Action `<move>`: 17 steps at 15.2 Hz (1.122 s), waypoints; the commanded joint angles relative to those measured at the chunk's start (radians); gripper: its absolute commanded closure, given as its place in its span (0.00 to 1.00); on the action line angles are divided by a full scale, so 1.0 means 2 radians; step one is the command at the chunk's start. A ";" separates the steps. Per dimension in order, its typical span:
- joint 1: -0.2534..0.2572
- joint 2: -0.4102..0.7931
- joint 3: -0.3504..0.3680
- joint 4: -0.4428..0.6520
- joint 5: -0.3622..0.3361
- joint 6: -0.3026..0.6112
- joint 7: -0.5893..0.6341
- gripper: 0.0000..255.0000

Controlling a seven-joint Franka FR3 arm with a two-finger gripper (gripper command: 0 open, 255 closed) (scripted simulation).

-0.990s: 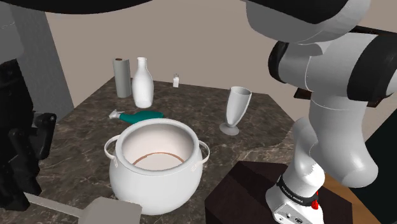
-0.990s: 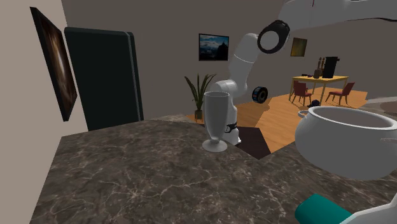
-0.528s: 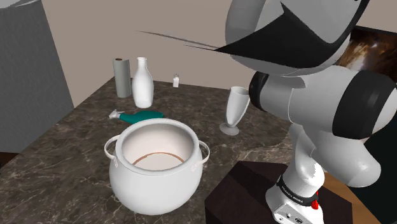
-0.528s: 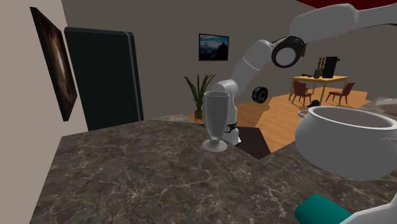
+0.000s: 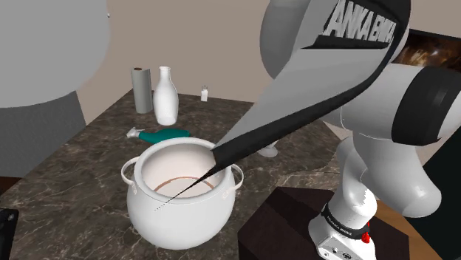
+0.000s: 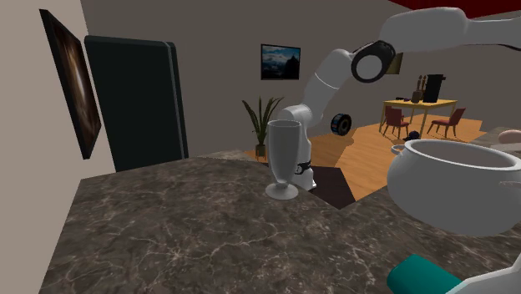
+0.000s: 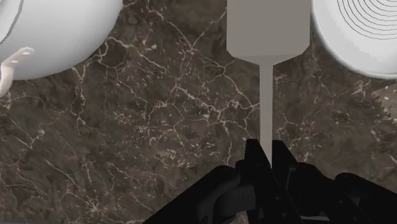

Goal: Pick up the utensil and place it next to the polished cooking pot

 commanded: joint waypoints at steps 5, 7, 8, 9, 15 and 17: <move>-0.011 -0.013 0.001 -0.063 0.002 0.050 0.004 1.00; -0.013 -0.014 0.001 -0.080 0.002 0.064 0.006 1.00; -0.014 -0.015 0.001 -0.087 0.002 0.071 0.006 1.00; -0.015 -0.015 0.001 -0.095 0.002 0.078 0.007 1.00; -0.020 -0.014 0.000 -0.134 0.000 0.118 0.011 1.00; -0.021 -0.013 -0.001 -0.145 -0.001 0.130 0.012 1.00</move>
